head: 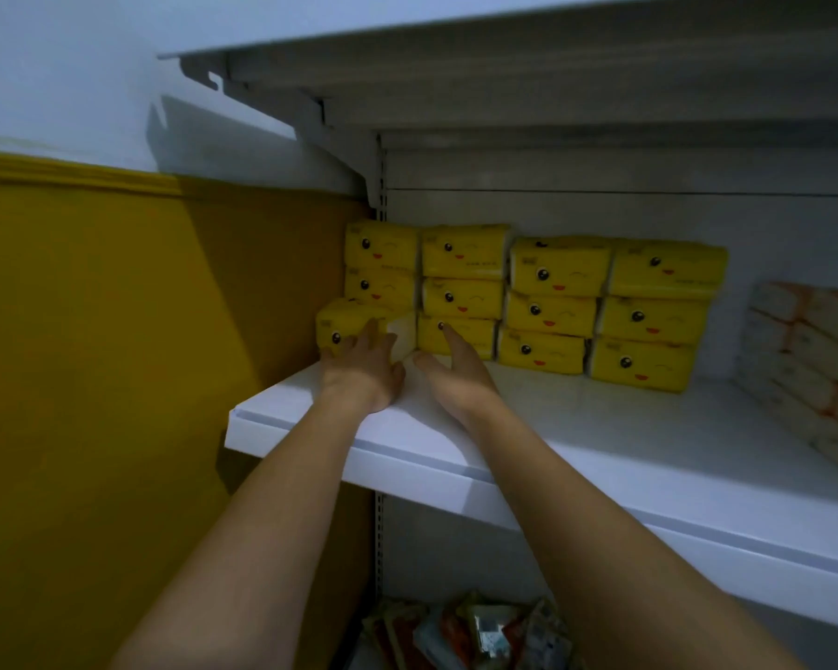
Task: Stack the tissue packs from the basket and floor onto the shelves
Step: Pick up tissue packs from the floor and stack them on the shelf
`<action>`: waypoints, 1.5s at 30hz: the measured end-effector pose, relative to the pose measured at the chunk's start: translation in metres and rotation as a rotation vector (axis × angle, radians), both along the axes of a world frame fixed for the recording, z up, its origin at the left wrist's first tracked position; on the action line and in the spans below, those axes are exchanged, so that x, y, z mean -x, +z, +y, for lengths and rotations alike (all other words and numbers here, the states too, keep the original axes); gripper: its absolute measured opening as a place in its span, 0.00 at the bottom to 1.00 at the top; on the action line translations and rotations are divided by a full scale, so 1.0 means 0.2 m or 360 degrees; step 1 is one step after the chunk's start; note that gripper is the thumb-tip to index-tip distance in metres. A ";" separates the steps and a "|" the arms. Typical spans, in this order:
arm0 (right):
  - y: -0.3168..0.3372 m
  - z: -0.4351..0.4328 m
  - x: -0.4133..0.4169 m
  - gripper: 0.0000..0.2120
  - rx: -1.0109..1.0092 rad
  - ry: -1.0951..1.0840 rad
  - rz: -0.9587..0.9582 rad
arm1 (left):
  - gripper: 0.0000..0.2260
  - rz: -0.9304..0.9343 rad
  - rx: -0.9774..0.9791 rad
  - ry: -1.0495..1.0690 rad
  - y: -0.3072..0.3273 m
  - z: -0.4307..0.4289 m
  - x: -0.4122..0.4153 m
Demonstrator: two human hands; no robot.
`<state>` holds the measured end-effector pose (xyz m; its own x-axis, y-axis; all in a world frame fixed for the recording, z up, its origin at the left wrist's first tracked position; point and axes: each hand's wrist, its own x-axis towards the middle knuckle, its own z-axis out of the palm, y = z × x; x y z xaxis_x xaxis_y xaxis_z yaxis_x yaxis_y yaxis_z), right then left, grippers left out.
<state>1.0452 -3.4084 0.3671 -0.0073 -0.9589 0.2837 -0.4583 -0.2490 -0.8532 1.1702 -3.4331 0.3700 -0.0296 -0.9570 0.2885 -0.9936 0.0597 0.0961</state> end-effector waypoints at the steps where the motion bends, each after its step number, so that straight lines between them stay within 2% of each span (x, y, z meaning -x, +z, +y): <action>1: 0.00 -0.01 0.00 0.31 -0.0002 0.0005 0.0005 | 0.23 -0.0025 0.0022 0.0035 0.00 0.00 0.01; 8: 0.03 0.13 0.01 0.24 0.0300 -0.0090 0.0052 | 0.21 0.0065 0.0097 -0.0045 0.02 0.18 -0.01; 13: 0.04 0.40 0.12 0.22 0.0329 -0.0101 0.0411 | 0.21 0.0046 0.0200 -0.0273 0.06 0.44 0.02; 19: -0.05 0.97 0.44 0.22 0.0377 -0.0133 0.1026 | 0.21 0.0166 0.0309 -0.0657 0.02 0.86 0.22; 25: -0.26 1.62 0.92 0.23 0.0196 -0.0344 0.1224 | 0.20 0.0183 0.0234 -0.1192 -0.19 1.33 0.72; 31: -0.61 2.32 1.54 0.23 -0.0184 -0.0768 0.1216 | 0.21 0.0157 -0.0024 -0.1712 -0.56 1.78 1.45; 35: -0.90 2.77 1.88 0.22 -0.0464 -0.1110 0.1053 | 0.21 0.0080 -0.0313 -0.1973 -0.85 2.06 1.90; 40: -1.38 3.22 2.13 0.22 -0.0867 -0.1386 0.0789 | 0.19 0.0029 -0.0689 -0.2151 -1.34 2.28 2.32; 45: -1.94 3.48 2.19 0.21 -0.1198 -0.1540 0.0443 | 0.21 -0.0073 -0.1095 -0.2188 -1.89 2.45 2.54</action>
<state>0.6066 -2.7128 -0.0205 -0.8247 -0.5188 -0.2254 -0.3681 0.7948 -0.4826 0.6620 -2.9421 -0.0089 -0.9695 -0.1270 -0.2096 -0.2124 0.8618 0.4605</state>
